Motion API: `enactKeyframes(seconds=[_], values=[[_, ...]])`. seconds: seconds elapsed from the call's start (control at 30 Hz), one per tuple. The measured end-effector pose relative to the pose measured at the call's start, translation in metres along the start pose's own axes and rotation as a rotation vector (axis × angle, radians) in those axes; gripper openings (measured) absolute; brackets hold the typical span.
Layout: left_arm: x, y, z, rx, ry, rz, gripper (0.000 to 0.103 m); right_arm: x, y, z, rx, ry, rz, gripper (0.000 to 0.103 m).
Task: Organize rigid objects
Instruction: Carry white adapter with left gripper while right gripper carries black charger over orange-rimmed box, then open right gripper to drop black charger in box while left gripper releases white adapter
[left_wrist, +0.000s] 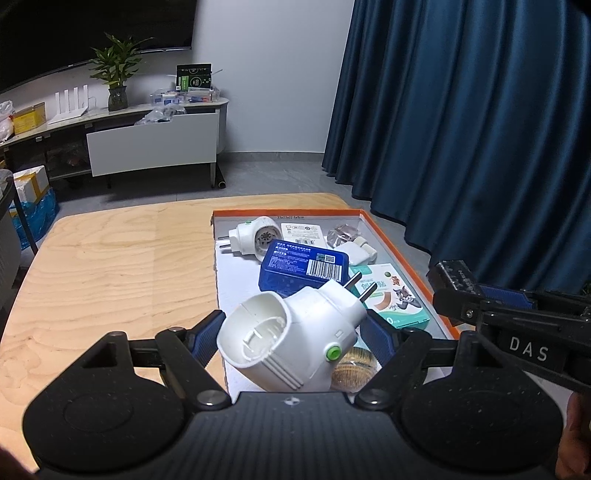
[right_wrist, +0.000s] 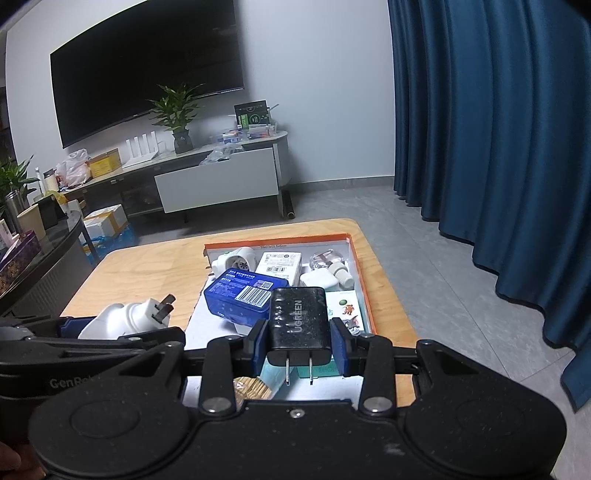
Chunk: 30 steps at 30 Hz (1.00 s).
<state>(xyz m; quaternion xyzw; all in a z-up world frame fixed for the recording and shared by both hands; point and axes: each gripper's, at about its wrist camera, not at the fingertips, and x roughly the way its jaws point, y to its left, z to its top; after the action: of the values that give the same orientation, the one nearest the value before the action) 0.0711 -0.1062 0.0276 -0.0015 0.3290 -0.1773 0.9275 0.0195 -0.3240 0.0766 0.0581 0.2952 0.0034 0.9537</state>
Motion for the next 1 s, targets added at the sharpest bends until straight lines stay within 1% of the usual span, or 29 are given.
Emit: enactKeyframes(seconds=[0.53, 1.0], values=[[0.005, -0.001, 0.009, -0.001, -0.004, -0.002, 0.081, 0.007, -0.006, 0.003, 0.009, 0.002, -0.001, 0.044], [0.022, 0.002, 0.021, -0.004, 0.007, -0.004, 0.081, 0.031, -0.006, 0.012, 0.017, 0.039, -0.012, 0.044]])
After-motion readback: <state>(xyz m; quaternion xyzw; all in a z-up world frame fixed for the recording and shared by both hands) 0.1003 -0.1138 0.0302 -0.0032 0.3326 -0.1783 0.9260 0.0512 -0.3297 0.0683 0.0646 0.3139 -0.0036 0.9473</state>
